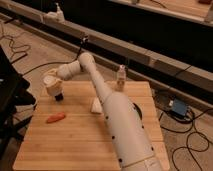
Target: Place the ceramic cup over the eraser
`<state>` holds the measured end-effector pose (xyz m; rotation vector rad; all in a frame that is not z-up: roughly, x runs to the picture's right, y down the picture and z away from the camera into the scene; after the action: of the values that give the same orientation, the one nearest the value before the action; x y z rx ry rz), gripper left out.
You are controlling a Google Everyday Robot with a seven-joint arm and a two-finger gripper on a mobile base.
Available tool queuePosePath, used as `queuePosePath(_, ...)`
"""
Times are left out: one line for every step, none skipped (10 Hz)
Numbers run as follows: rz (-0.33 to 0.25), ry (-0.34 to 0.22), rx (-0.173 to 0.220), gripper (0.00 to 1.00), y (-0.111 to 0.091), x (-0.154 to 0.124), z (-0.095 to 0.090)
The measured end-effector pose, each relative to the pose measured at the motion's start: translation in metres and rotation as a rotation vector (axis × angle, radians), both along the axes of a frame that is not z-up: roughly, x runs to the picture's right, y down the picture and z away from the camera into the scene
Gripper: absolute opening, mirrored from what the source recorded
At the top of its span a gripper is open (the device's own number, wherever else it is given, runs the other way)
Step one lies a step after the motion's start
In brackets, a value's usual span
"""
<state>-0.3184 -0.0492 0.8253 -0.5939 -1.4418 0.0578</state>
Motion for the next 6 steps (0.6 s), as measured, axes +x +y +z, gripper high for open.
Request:
queuePosePath(0.0,0.0,0.0,0.41,0.0,0.0,0.0)
queuePosePath(0.0,0.0,0.0,0.53,0.0001,0.0,0.0001)
queuePosePath(0.0,0.0,0.0,0.63,0.0,0.0,0.0001)
queuePosePath(0.0,0.0,0.0,0.71,0.0001,0.0,0.0001)
queuePosePath(0.0,0.0,0.0,0.79,0.0,0.0,0.0001)
queuePosePath(0.0,0.0,0.0,0.8,0.0001,0.0001,0.0001)
